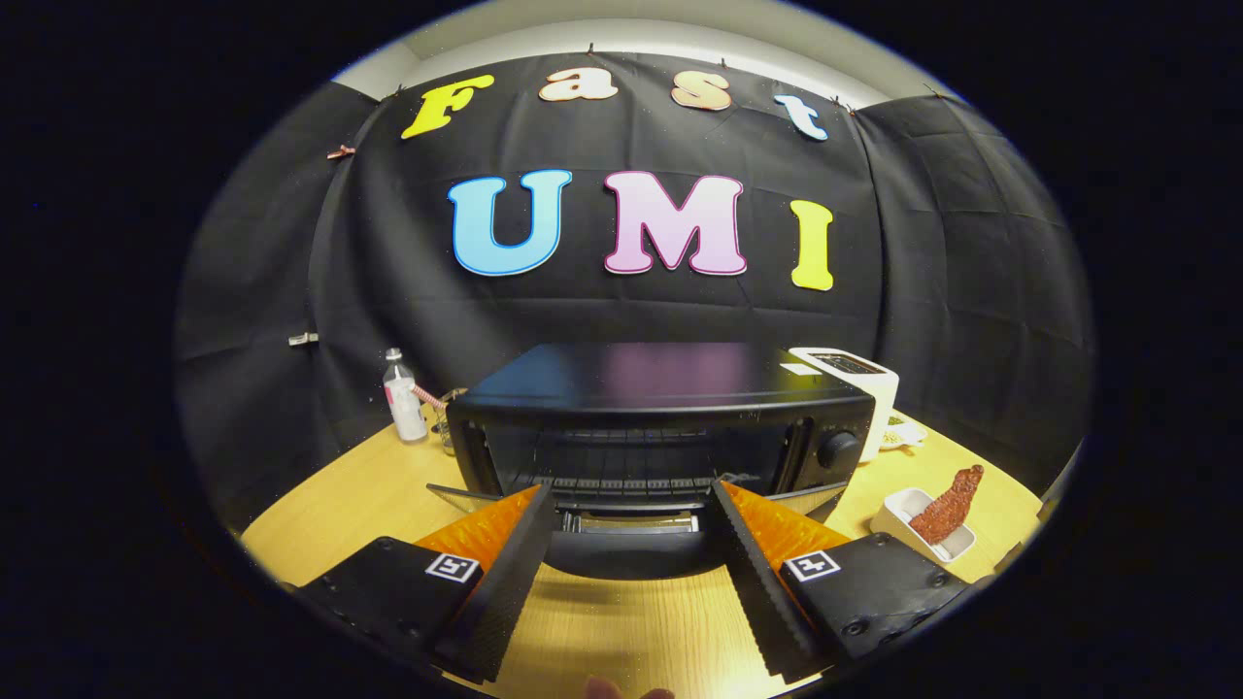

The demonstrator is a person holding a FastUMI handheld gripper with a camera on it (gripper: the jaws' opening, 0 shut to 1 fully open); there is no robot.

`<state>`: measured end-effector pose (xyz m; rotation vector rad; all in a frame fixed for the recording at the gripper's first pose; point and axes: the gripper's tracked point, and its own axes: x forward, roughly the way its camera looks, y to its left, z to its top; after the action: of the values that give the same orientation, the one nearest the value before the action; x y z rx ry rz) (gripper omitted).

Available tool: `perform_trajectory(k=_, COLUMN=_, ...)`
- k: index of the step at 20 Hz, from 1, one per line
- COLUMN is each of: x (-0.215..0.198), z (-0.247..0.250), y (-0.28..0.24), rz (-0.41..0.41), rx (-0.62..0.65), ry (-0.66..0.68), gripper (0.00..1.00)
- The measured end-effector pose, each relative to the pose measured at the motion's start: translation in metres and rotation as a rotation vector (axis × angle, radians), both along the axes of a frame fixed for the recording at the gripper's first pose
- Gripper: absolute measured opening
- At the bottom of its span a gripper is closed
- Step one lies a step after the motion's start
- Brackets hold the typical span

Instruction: Open the toaster oven, put the food inside, and close the toaster oven door.

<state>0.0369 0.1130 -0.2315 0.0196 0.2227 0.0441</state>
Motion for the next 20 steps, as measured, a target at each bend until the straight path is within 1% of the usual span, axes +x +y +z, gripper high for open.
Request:
perform_trajectory(k=6, x=-0.036, z=-0.037, y=-0.002, rz=0.007, rx=-0.005, ry=0.072, gripper=0.98)
perform_trajectory(k=10, x=-0.057, z=-0.076, y=-0.002, rz=0.013, rx=-0.005, ry=0.172, gripper=0.98)
perform_trajectory(k=13, x=-0.062, z=-0.095, y=0.001, rz=0.018, rx=-0.002, ry=0.228, gripper=0.99)
perform_trajectory(k=15, x=-0.063, z=-0.104, y=0.004, rz=0.021, rx=0.010, ry=0.254, gripper=0.99)
perform_trajectory(k=20, x=-0.073, z=-0.095, y=0.002, rz=0.031, rx=0.072, ry=0.263, gripper=1.00)
